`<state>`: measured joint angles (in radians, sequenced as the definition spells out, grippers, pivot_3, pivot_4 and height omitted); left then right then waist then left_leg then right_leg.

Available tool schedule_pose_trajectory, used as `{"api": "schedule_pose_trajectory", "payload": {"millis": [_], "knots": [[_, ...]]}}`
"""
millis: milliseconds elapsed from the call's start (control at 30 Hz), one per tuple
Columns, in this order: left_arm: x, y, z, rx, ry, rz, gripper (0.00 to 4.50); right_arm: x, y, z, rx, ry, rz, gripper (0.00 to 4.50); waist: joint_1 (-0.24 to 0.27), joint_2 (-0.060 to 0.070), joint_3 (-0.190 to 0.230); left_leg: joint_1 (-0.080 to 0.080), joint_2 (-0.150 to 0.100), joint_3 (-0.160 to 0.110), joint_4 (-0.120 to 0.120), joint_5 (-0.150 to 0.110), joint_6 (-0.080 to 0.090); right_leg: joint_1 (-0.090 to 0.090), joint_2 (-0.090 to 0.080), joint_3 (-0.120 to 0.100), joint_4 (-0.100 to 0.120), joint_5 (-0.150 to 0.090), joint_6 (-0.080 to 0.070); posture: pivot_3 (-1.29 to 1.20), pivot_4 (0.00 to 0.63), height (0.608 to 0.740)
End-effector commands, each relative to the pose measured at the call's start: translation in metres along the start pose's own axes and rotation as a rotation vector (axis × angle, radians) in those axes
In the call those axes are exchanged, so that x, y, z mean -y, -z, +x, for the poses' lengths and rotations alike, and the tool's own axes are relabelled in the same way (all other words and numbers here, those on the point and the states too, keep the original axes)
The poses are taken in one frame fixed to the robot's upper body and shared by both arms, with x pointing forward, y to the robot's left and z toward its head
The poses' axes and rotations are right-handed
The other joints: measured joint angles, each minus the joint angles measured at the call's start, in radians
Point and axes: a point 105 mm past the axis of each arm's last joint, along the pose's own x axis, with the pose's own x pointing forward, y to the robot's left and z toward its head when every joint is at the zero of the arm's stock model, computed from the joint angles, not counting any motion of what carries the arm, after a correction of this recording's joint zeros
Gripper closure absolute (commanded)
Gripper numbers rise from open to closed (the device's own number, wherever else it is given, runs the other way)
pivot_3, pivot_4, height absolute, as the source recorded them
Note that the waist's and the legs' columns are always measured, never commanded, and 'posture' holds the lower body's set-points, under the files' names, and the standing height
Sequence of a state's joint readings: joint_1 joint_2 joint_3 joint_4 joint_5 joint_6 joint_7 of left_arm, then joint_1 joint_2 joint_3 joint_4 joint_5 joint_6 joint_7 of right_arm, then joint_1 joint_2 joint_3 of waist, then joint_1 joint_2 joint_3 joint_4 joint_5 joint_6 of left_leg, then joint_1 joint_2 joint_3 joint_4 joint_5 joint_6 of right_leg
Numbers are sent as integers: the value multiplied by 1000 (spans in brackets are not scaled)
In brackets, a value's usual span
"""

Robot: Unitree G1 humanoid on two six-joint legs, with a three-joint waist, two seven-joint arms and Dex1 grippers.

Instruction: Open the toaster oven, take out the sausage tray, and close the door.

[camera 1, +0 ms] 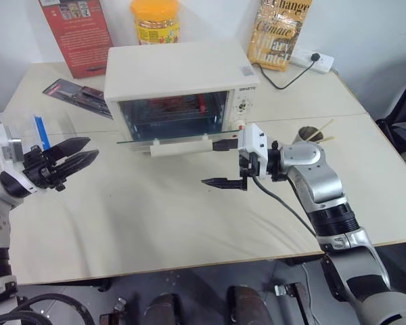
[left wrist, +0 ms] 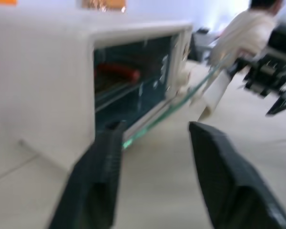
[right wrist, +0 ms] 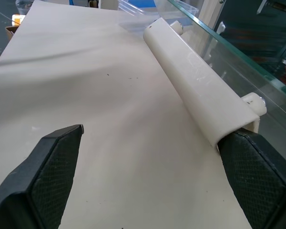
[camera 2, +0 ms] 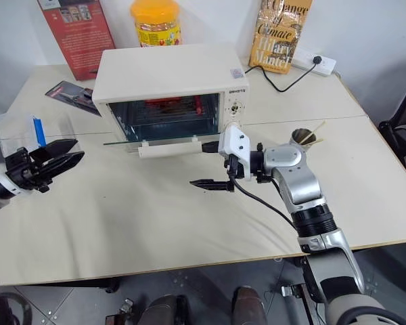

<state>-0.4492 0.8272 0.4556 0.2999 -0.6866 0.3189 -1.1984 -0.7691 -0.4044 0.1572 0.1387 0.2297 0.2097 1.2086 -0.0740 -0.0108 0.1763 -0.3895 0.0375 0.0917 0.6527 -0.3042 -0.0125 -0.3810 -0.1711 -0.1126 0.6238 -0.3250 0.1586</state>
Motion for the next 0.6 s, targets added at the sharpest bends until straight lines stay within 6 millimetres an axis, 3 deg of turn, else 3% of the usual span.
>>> {"api": "schedule_pose_trajectory", "payload": {"millis": [33, 133, 500, 600], "knots": [[-2, -5, 7, 16, 50, 11, 3599, -5, -19, 4, 50, -16, -54, 0, -2, 0, 0, 0, 0, 0, 0, 0, 0, 0, 0, 0, 0, 0, 0, 0, 150, 740], [-6, 0, 21, 8, 99, -3, 4482, -5, -19, 3, 52, 6, -49, 0, -1, 0, 0, 0, 0, 0, 0, 0, 0, 0, 0, -1, 0, 0, 0, 0, 150, 740], [-12, 25, 66, -65, 183, -3, 4482, -8, -11, -12, 10, 105, -9, 0, 3, -2, 1, 0, 0, 0, 1, 0, 0, 0, 0, -2, 1, 0, 0, 0, 150, 740], [-8, 29, 76, -71, 221, -17, 4482, -9, 3, -26, -62, 169, 13, 0, 15, -2, 1, 0, 0, 0, 2, 0, 0, 0, 0, -2, 1, 0, 0, 0, 150, 740]]}}
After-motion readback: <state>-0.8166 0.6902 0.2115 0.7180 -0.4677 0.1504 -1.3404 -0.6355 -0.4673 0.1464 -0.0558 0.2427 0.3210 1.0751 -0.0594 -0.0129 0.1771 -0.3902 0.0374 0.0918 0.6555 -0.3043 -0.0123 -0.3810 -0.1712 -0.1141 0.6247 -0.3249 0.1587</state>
